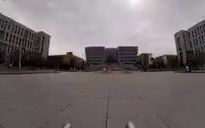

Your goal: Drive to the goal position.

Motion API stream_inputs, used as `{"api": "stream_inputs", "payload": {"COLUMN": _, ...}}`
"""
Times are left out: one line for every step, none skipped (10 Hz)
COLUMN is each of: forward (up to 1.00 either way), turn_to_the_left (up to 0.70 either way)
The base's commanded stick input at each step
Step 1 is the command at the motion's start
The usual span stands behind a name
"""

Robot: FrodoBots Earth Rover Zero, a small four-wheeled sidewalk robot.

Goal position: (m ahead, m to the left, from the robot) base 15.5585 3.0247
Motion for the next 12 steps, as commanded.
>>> {"api": "stream_inputs", "payload": {"forward": 0.7, "turn_to_the_left": 0.0}}
{"api": "stream_inputs", "payload": {"forward": 0.7, "turn_to_the_left": 0.0}}
{"api": "stream_inputs", "payload": {"forward": 0.7, "turn_to_the_left": 0.0}}
{"api": "stream_inputs", "payload": {"forward": 0.7, "turn_to_the_left": 0.0}}
{"api": "stream_inputs", "payload": {"forward": 0.7, "turn_to_the_left": 0.0}}
{"api": "stream_inputs", "payload": {"forward": 0.7, "turn_to_the_left": 0.0}}
{"api": "stream_inputs", "payload": {"forward": 0.7, "turn_to_the_left": 0.0}}
{"api": "stream_inputs", "payload": {"forward": 0.7, "turn_to_the_left": 0.0}}
{"api": "stream_inputs", "payload": {"forward": 0.7, "turn_to_the_left": 0.0}}
{"api": "stream_inputs", "payload": {"forward": 0.7, "turn_to_the_left": 0.0}}
{"api": "stream_inputs", "payload": {"forward": 0.7, "turn_to_the_left": 0.0}}
{"api": "stream_inputs", "payload": {"forward": 0.7, "turn_to_the_left": 0.0}}
